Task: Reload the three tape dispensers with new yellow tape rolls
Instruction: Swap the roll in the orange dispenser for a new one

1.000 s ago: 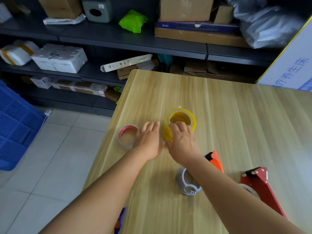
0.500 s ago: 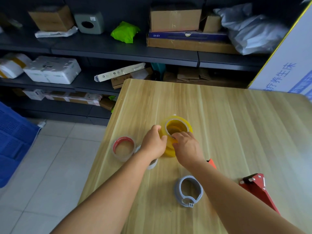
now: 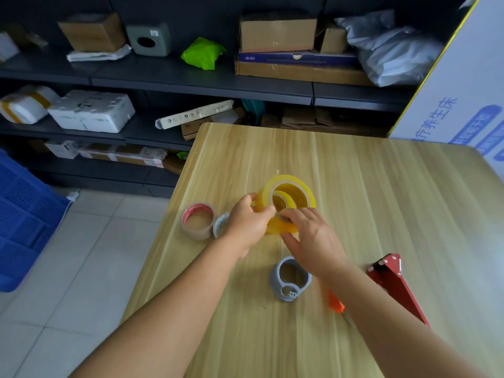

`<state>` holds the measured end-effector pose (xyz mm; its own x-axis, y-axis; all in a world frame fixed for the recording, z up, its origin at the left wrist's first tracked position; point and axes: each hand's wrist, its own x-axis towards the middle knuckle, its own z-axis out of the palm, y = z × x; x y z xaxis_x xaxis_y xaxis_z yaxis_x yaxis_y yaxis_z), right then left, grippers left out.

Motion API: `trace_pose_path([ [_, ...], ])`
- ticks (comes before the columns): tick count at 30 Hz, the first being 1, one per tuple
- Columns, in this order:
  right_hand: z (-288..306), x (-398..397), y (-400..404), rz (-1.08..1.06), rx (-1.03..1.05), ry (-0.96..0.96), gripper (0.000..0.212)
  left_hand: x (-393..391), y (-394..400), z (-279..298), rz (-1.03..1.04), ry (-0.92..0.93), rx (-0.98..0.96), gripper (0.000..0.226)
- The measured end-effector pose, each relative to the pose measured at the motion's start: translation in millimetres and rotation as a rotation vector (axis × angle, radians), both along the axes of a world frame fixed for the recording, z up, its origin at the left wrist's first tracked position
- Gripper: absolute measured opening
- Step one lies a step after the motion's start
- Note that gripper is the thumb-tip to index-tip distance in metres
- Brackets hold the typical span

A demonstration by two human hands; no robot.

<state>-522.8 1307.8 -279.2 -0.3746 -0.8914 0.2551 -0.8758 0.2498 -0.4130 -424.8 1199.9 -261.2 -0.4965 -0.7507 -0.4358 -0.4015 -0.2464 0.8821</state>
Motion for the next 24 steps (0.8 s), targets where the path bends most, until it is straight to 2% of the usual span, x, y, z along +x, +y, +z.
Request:
trace_pose_path([
  [4,3,13,18,-0.03,0.028,-0.056,0.04,4,32,-1,0.043,-0.015,-0.014,0.082],
  [6,3,17,28,-0.049,0.074,-0.124,0.041,8,44,0,0.035,-0.019,-0.04,0.081],
  [9,5,22,42,-0.063,0.037,-0.25,0.043,16,53,1,0.0,0.012,-0.087,0.086],
  [14,19,16,56,-0.092,0.005,-0.487,0.038,30,59,4,-0.116,-0.038,-0.324,0.048],
  [16,17,13,58,-0.102,0.031,-0.597,0.035,35,61,3,-0.193,-0.045,-0.414,0.052],
  [20,16,13,63,-0.154,0.047,-0.793,0.054,41,64,6,-0.401,-0.095,-0.546,0.05],
  [24,18,10,62,-0.21,0.017,-0.96,0.037,50,62,6,-0.493,-0.158,-0.545,0.058],
])
